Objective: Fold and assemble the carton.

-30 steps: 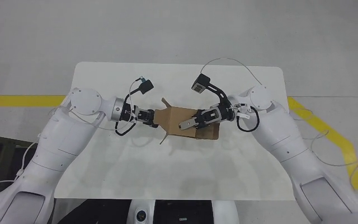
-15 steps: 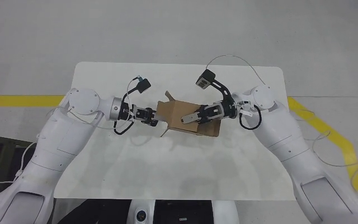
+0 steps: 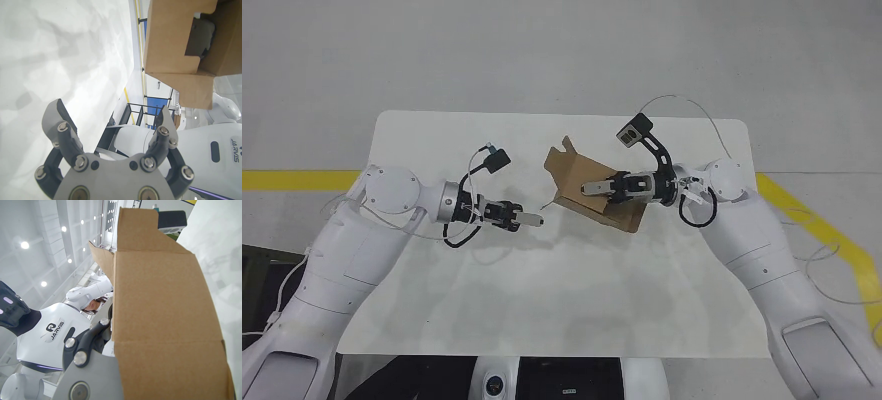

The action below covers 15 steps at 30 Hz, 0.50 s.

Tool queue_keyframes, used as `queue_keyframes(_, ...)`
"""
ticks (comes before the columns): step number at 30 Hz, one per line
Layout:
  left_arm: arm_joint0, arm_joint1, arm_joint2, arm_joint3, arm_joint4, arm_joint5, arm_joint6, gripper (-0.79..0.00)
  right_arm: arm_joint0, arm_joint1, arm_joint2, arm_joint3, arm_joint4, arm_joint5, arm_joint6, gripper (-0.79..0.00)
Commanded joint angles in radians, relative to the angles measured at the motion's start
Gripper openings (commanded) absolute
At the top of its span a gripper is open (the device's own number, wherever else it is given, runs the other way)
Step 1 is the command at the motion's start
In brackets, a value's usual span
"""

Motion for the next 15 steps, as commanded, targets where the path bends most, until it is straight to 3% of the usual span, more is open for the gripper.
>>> queue_keyframes(1,0.004,0.000,0.002,-0.014,-0.001,0.003,0.000,0.000,0.002,-0.003,-0.003,0.009,-0.005,-0.006,-0.006,-0.785)
queue_keyframes(15,-0.011,0.000,-0.031,0.027,-0.040,0.044,0.047,0.000,0.009,-0.013,-0.022,-0.008,-0.059,0.025,0.025,-0.785)
